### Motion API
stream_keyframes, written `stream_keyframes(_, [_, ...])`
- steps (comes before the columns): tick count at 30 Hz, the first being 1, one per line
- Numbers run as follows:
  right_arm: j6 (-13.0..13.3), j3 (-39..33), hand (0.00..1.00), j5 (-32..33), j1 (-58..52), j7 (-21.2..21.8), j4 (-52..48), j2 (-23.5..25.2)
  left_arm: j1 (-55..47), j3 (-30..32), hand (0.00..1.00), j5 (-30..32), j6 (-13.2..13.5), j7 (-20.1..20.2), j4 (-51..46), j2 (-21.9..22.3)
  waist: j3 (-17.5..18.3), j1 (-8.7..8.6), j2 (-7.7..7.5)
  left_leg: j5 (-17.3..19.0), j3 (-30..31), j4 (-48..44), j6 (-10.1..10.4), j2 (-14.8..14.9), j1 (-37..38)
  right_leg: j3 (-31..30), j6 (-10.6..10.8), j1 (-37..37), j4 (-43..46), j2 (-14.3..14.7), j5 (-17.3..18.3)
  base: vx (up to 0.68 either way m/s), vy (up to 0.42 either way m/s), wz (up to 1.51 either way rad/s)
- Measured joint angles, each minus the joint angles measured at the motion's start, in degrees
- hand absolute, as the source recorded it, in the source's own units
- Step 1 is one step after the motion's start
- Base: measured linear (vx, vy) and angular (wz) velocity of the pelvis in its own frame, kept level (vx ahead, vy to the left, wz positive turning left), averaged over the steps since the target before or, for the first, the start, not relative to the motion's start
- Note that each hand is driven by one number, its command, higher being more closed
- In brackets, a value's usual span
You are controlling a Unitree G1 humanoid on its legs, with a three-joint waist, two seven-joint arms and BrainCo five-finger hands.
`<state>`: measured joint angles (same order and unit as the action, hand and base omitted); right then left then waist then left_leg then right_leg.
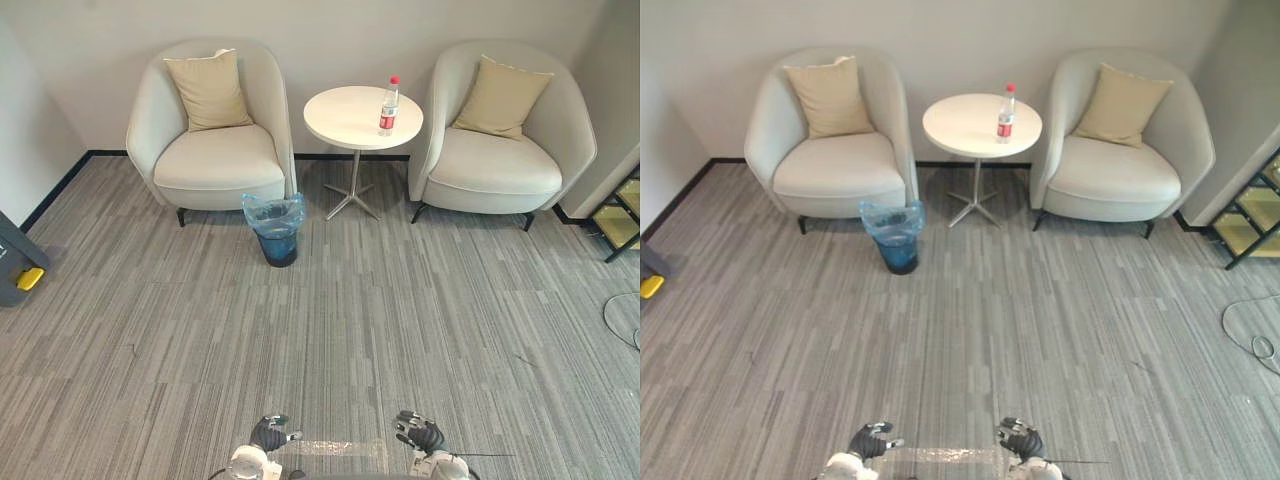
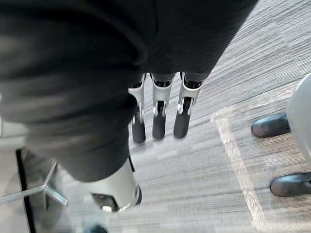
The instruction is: Gather rubbish on tea table into small bin, then transfer packed bag to large trash can.
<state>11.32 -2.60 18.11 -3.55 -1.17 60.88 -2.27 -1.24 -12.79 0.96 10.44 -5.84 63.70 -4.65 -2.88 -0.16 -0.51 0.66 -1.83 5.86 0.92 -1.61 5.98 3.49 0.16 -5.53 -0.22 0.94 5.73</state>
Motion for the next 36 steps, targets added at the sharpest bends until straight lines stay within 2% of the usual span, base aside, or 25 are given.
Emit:
stream_keyframes(10, [-0.95, -4.12, 0.0, -0.17, -0.09, 0.0, 1.85, -0.09, -0.02, 4.86, 0.0, -0.04, -0.26, 1.02, 1.12, -0.05, -0.12, 0.04, -0.24, 0.01, -0.66, 0.07, -0.02, -0.02, 0.23, -0.31, -0.18, -0.21, -0.14, 0.01, -0.11, -0.01, 0.0, -0.01])
stream_keyframes(16, [-1.36, -5.43, 0.0, -0.2, 0.05, 0.1, 3.09, -0.05, 0.05, 5.1, 0.0, 0.02, -1.1, 1.18, 1.11, -0.2, -0.18, 0.0, -0.51, 0.01, -0.55, 0.08, -0.02, -0.07, 0.32, 0.02, -0.18, -0.54, -0.58, 0.01, -0.12, 0.0, 0.0, 0.0])
stream_keyframes(30, [-1.68, -5.52, 0.0, 0.71, -0.12, 0.68, 3.57, -0.05, 0.18, 4.92, 0.0, -0.02, -1.15, 1.47, 1.12, -0.29, -0.96, -0.63, -0.91, 0.63, -2.56, -0.1, 0.46, 0.46, 1.13, -0.9, -0.76, -1.7, -1.33, 0.39, -0.45, -0.01, -0.006, -0.04])
stream_keyframes(33, [-1.56, -5.49, 0.0, 2.37, -0.11, 0.97, 3.38, -0.1, 0.86, 4.98, 0.0, -0.1, -1.15, 1.47, 1.06, -0.85, -2.66, -0.62, -0.98, 6.49, -4.44, -10.6, 0.94, 1.38, -2.06, -2.31, -1.14, -2.04, 0.19, 0.67, 0.39, 0.0, -0.04, -0.3])
stream_keyframes(34, [-1.54, -5.52, 0.0, 2.88, -0.38, 1.07, 3.13, -0.31, 1.12, 5.06, 0.0, -0.13, -1.22, 1.47, 1.09, -0.9, -3.27, -0.6, -0.22, 9.4, -5.14, -16.47, 1.51, 2.4, -4.18, -2.35, -1.75, -1.94, 0.96, 1.07, 1.45, -0.04, -0.042, -0.21])
stream_keyframes(36, [-1.31, -5.76, 0.0, 4.52, -1.03, 0.99, 2.9, -0.41, 1.68, 5.23, 0.0, -0.6, -1.2, 1.47, 0.88, -1.19, -4.26, -0.74, -0.47, 11.32, -7.88, -30.11, 3.26, 4.17, -9.75, -2.78, -3.04, -1.99, 1.94, 1.1, 2.97, -0.04, -0.034, -0.12])
